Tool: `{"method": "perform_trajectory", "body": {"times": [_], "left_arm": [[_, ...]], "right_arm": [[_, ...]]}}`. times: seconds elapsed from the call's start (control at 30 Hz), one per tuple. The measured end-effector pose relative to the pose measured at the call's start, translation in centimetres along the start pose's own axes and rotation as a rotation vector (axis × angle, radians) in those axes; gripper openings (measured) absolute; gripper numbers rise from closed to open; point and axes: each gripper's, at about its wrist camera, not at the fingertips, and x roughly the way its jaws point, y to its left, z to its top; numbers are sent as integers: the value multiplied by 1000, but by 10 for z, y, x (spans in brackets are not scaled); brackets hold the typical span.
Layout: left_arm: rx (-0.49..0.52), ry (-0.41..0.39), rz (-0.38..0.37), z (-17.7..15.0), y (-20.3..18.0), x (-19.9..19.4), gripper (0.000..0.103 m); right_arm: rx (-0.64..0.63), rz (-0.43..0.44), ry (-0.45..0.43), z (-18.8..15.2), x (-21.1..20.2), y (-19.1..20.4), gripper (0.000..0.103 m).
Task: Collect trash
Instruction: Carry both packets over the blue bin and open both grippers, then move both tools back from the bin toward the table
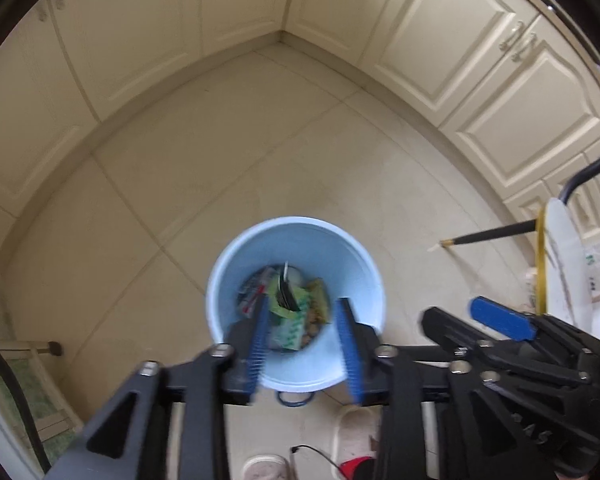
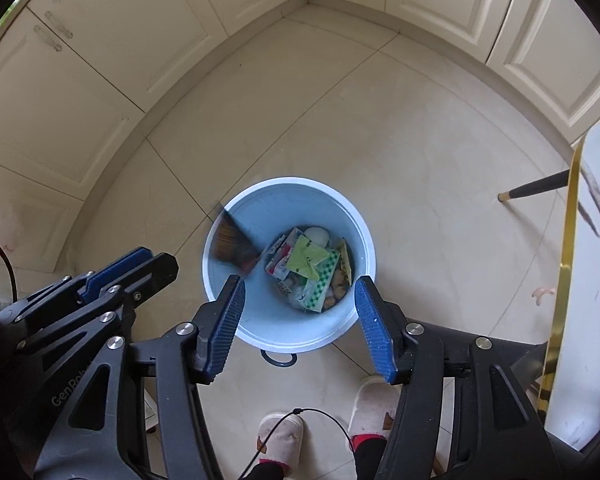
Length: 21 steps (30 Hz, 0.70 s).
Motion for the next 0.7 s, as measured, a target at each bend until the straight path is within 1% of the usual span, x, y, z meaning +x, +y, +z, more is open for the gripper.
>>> {"method": "perform_trajectory", "body": {"times": [0.1,0.17,0.2,0.27,0.4,0.5,0.53,0.57,0.6,0.7], "left_arm": [[-28,-43,24,-2,11,-22,39],[-47,-77,60,-4,22,-42,43],[-49,-95,75,-6,21,-50,43],[-59,-141,114,-9,27,-72,43],[-58,-231,153,-19,31,-120,45],[-34,-322,183,-34,25,-165,48],[-29,-356,185,-38,22,-180,52],[-23,-395,186,-43,18,-195,55],[-20,-435,191,-48,14,-212,55],[-20,-544,190,-66,-6,-260,57]], "right_arm": [[-4,11,-7,-1,-6,0,57],[-11,20,-16,-3,-14,4,56],[-22,28,-17,-5,-19,8,56],[-51,42,-27,-8,-31,19,55],[-127,66,-71,-20,-63,51,55],[-197,79,-137,-32,-104,75,55],[-218,77,-169,-36,-120,82,55],[-239,75,-207,-40,-138,88,58],[-257,76,-242,-44,-156,94,61],[-305,59,-363,-59,-212,104,63]]}}
